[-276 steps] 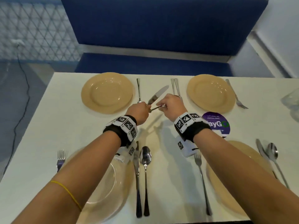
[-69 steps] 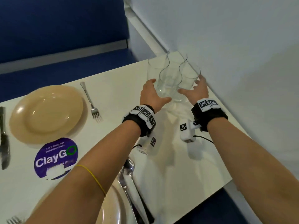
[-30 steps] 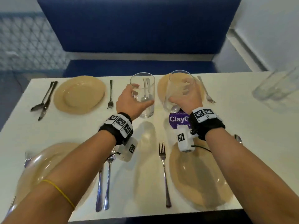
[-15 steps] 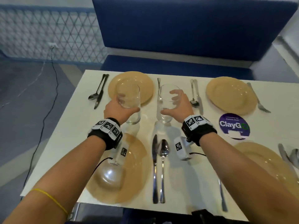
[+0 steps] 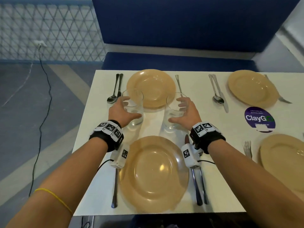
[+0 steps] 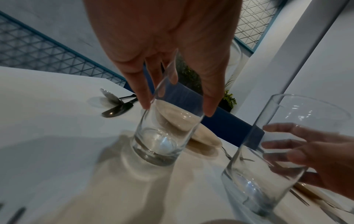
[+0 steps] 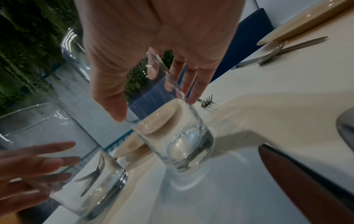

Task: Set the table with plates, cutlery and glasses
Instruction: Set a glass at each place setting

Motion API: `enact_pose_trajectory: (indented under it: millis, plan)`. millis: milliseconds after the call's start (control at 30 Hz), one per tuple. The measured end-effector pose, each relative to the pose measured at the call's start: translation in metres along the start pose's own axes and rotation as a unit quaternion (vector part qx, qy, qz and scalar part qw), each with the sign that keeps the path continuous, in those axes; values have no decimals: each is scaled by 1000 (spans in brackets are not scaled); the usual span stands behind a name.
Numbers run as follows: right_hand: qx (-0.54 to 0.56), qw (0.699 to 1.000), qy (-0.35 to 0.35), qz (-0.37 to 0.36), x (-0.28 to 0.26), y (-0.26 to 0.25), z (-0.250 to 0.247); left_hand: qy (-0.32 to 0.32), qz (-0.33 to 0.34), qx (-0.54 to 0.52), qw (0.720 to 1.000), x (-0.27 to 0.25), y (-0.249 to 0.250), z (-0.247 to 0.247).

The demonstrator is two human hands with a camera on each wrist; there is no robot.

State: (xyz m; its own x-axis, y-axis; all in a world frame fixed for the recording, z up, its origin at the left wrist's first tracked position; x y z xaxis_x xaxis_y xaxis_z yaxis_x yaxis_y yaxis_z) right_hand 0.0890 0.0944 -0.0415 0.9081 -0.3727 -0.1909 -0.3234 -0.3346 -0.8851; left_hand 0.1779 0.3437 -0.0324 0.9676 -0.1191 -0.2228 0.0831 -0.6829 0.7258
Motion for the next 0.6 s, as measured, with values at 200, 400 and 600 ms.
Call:
enact_pose_trajectory:
  millis: [200,400,600]
  plan:
    - [12,1000,6,9,-10,4,5,-11,25,-17,999,13,-7,-5]
    - [9,1000,-25,15,-12,0,12,6,26,-17,1000,23,-9,-13]
    - [-8,999,-37,13,-26,9,10,25,25,-6,999,28,-7,-16]
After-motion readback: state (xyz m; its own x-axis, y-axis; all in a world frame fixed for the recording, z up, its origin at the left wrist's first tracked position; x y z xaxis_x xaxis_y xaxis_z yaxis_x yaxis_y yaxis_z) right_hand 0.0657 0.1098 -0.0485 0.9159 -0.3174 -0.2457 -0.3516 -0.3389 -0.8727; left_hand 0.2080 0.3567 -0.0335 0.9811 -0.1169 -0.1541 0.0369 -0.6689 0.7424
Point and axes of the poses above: each hand's wrist, its own x-axis towards the middle knuckle, its own z-axis out of the palm, y = z × x, the point moved 8 cm from there along x, towards the middle knuckle, and after that the axes turned 1 degree about x, right-handed, at the moved point
